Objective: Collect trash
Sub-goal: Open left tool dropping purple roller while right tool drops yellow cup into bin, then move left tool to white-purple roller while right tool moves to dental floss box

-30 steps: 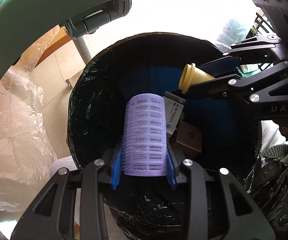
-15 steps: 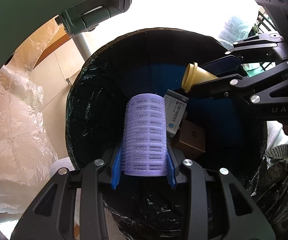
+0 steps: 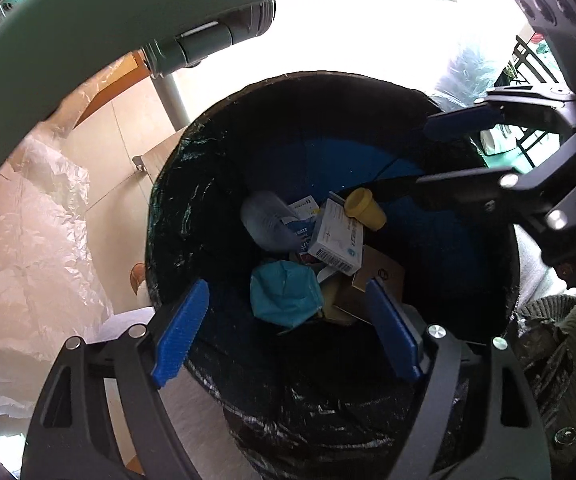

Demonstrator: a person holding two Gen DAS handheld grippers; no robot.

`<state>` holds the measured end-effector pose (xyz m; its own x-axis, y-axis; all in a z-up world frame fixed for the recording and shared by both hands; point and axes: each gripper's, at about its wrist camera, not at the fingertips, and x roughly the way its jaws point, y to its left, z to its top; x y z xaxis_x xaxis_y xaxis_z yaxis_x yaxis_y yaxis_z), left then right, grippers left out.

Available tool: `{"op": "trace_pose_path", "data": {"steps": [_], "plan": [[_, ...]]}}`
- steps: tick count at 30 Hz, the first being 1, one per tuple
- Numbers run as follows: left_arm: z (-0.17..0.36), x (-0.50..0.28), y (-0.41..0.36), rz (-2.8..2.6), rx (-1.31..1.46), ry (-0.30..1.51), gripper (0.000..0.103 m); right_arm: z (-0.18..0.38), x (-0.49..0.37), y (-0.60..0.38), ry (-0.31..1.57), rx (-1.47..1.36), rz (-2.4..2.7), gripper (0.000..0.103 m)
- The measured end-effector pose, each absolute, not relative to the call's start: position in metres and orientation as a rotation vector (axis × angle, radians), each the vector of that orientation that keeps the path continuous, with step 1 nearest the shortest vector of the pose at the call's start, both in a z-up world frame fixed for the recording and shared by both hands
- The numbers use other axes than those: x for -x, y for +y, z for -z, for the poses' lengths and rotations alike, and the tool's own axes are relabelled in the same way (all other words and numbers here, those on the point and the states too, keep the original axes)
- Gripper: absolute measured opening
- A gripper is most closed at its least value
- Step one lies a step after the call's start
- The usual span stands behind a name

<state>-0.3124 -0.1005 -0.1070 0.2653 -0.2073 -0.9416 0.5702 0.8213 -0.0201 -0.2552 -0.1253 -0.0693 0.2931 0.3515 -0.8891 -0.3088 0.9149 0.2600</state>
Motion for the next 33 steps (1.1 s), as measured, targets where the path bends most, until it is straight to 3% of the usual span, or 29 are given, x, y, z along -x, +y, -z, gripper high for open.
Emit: {"op": "trace_pose_path", "data": {"steps": [4,11,14,18,24,33], "plan": [[0.087,0.322,-0.099,0.525,-0.346,1.148,0.09,0.044,0.264,-0.131,1.133,-0.046,-0.434,0.083],[0.029,0.336,-0.1,0.54,-0.312,1.04,0.09,-0.022,0.282,-0.13,0.98,-0.002,-0.446,0.089],[-0.006,0.343,-0.097,0.562,-0.289,0.96,0.091,-0.053,0.284,-0.137,0.88,-0.001,-0.438,0.096],[-0.054,0.337,-0.078,0.494,-0.259,0.792,0.101,-0.08,0.264,-0.149,0.783,-0.057,-0.382,0.099],[-0.082,0.273,-0.05,0.37,-0.208,0.736,0.101,-0.077,0.211,-0.134,0.774,-0.111,-0.323,0.099],[-0.066,0.163,-0.05,0.309,-0.285,0.795,0.101,-0.054,0.141,-0.094,0.847,-0.143,-0.252,0.099]]}}
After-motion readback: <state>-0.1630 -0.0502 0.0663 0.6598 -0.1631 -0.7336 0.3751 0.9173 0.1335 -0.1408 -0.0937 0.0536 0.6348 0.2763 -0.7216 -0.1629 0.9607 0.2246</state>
